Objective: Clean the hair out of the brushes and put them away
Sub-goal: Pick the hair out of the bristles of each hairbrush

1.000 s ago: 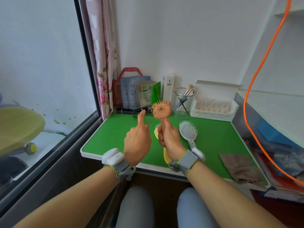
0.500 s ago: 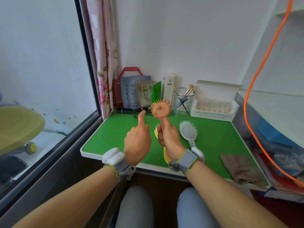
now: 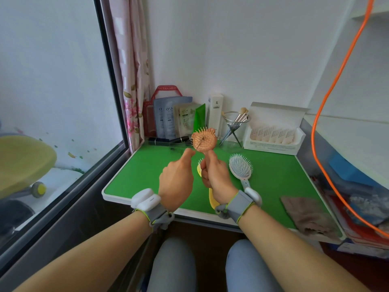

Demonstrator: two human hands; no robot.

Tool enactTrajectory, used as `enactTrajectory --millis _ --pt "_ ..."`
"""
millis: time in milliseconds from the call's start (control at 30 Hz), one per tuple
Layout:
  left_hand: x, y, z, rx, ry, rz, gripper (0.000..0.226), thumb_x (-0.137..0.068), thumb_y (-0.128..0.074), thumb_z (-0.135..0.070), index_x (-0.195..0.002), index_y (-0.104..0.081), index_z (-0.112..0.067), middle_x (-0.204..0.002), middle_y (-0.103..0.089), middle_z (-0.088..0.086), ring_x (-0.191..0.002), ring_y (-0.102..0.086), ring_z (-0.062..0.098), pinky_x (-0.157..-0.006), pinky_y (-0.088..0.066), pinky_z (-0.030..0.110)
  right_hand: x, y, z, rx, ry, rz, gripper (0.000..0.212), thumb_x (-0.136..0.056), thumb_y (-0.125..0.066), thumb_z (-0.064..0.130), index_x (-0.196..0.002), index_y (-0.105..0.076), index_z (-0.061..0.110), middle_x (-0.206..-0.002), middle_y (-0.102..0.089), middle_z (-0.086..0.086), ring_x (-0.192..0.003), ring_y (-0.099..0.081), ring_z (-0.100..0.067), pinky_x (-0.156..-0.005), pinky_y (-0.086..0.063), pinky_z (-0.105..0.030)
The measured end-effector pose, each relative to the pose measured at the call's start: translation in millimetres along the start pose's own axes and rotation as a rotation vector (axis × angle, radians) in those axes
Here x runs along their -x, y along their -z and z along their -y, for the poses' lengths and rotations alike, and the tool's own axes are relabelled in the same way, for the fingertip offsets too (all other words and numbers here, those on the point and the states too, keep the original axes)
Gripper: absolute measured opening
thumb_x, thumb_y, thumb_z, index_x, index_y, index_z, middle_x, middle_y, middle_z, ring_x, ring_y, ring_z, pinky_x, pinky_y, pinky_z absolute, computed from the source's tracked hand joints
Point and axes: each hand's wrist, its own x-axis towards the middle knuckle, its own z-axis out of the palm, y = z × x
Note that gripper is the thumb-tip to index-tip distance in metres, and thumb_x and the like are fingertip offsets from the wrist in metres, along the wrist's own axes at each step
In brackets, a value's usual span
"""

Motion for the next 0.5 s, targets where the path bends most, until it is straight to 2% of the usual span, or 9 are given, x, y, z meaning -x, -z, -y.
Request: enactTrajectory --millis 200,367,500 --pt "-8.8 2.4 -0.3 0.008 -0.042 -0.051 0.033 -0.095 -0.038 -0.008 -0.120 -0.039 -0.030 -0.067 -0.059 0.009 -0.059 -0.056 0.035 -0.052 -0.046 0.041 1.8 1.3 -2.2 -0.003 -0.022 0.019 0.045 -0.094 -0.044 0.042 -0.058 -0.046 0.014 -0.039 -0.031 0.002 -0.032 -0.023 -0.013 -0.038 -0.016 -0.015" --pt "3.6 -4.0 0.7 -0.007 -0.034 0.002 0.032 -0.096 -0.038 -0.010 -0.117 -0.035 -0.033 -0.068 -0.059 0.008 -0.060 -0.057 0.034 -0.055 -0.050 0.042 -0.1 3.3 0.6 -0.038 -0.023 -0.008 0.043 -0.095 -0.041 0.039 -0.061 -0.047 0.013 -0.042 -0.031 0.000 -0.033 -0.023 -0.014 -0.038 -0.016 -0.015" --pt "-3.2 -3.8 2.9 -0.034 -0.044 -0.012 0.033 -0.094 -0.039 -0.008 -0.114 -0.035 -0.034 -0.068 -0.058 0.008 -0.060 -0.054 0.032 -0.053 -0.043 0.038 3.5 3.7 -2.1 0.009 -0.013 0.027 0.045 -0.095 -0.042 0.040 -0.058 -0.045 0.014 -0.040 -0.030 0.001 -0.032 -0.022 -0.013 -0.038 -0.016 -0.015"
